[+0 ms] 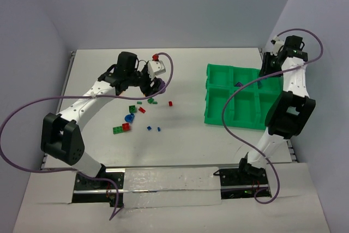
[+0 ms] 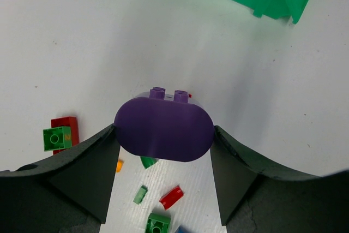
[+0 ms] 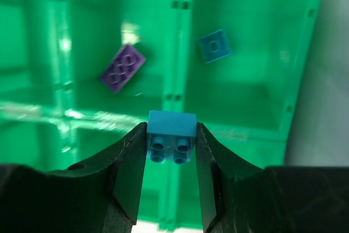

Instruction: Sort the legos into containers by color

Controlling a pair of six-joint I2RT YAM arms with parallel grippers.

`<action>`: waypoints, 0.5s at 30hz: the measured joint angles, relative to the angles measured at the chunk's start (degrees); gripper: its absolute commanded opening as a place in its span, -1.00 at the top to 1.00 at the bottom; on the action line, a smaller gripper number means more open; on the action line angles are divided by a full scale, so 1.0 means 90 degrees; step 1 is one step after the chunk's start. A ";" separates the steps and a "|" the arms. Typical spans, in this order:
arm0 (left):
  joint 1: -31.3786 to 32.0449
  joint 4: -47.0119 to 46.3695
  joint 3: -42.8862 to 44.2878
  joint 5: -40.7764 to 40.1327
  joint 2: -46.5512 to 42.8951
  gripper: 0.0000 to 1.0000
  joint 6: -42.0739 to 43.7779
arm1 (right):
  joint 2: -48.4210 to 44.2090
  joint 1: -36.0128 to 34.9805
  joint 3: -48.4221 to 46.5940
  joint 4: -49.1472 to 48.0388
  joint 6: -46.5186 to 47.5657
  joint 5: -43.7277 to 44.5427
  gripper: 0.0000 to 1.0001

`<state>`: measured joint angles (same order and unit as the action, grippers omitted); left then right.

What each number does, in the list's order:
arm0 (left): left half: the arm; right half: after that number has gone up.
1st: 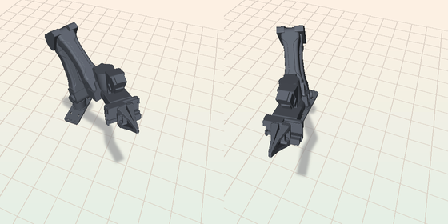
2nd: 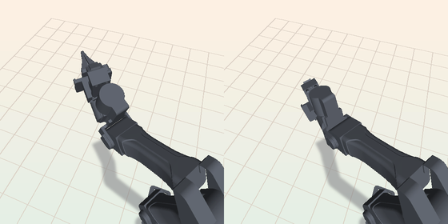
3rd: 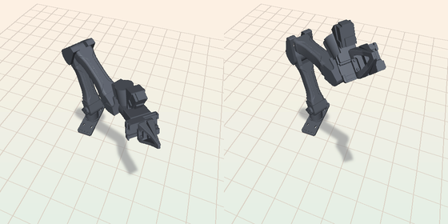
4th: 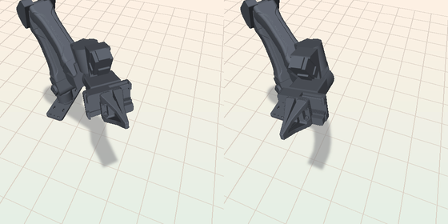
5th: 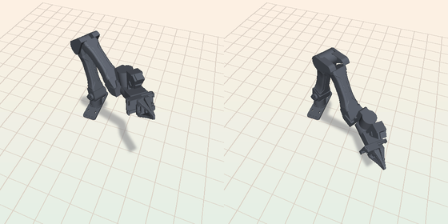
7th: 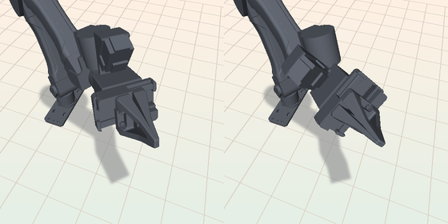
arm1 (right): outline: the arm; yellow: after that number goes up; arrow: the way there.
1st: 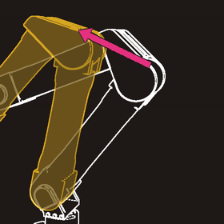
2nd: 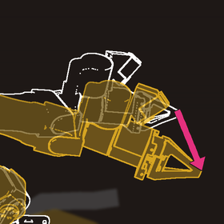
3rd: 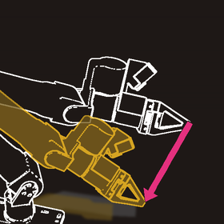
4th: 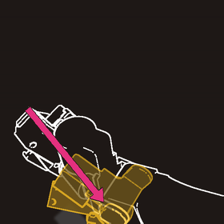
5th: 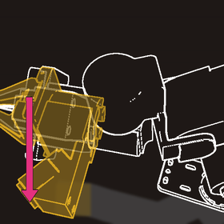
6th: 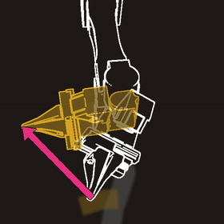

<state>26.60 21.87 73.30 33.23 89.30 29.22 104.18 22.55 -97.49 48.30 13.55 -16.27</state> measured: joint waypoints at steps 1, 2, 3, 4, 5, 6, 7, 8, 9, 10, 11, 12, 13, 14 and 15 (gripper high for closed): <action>0.0000 -0.0005 0.0011 -0.0002 0.0002 0.99 -0.0005 | 0.0123 0.0000 -0.0035 -0.0026 0.0053 0.0115 0.91; 0.0002 -0.0010 0.0017 -0.0003 0.0006 0.99 -0.0006 | 0.0256 0.0000 -0.0067 -0.0058 0.0099 0.0230 0.91; 0.0006 -0.0010 0.0017 -0.0005 0.0011 0.99 -0.0009 | 0.0379 0.0000 -0.0087 -0.0092 0.0129 0.0328 0.89; 0.0007 -0.0010 0.0017 -0.0005 0.0022 0.99 -0.0009 | 0.0490 0.0000 -0.0101 -0.0126 0.0152 0.0422 0.84; 0.0014 -0.0012 0.0017 -0.0005 0.0036 0.99 -0.0009 | 0.0593 0.0000 -0.0111 -0.0150 0.0168 0.0506 0.70; 0.0019 -0.0015 0.0017 -0.0007 0.0054 0.99 -0.0009 | 0.0677 0.0000 -0.0119 -0.0169 0.0182 0.0576 0.50; 0.0026 -0.0015 0.0017 -0.0008 0.0075 0.99 -0.0009 | 0.0756 0.0000 -0.0122 -0.0187 0.0203 0.0644 0.36; 0.0031 -0.0015 0.0017 -0.0009 0.0092 0.99 -0.0010 | 0.0810 0.0000 -0.0123 -0.0197 0.0217 0.0698 0.21; 0.0034 -0.0015 0.0017 -0.0010 0.0106 0.99 -0.0011 | 0.0851 0.0000 -0.0125 -0.0209 0.0231 0.0753 0.06; 0.0035 -0.0015 0.0017 -0.0010 0.0119 0.99 -0.0011 | 0.0885 0.0000 -0.0126 -0.0223 0.0245 0.0808 -0.14; 0.0037 -0.0015 0.0017 -0.0012 0.0129 0.99 -0.0011 | 0.0903 0.0000 -0.0126 -0.0232 0.0261 0.0847 -0.29; 0.0038 -0.0015 0.0017 -0.0015 0.0138 0.99 -0.0012 | 0.0914 0.0000 -0.0126 -0.0241 0.0272 0.0882 -0.41; 0.0038 -0.0015 0.0017 -0.0019 0.0148 0.99 -0.0013 | 0.0920 0.0000 -0.0126 -0.0251 0.0280 0.0915 -0.57; 0.0038 -0.0015 0.0019 -0.0024 0.0155 0.99 -0.0023 | 0.0921 0.0000 -0.0129 -0.0251 0.0267 0.0928 -0.67; 0.0038 -0.0015 0.0019 -0.0024 0.0164 0.99 -0.0036 | 0.0921 0.0000 -0.0135 -0.0249 0.0268 0.0934 -0.78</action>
<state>26.94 21.74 73.47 33.01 90.77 28.90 112.46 22.55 -98.71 46.06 15.96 -7.87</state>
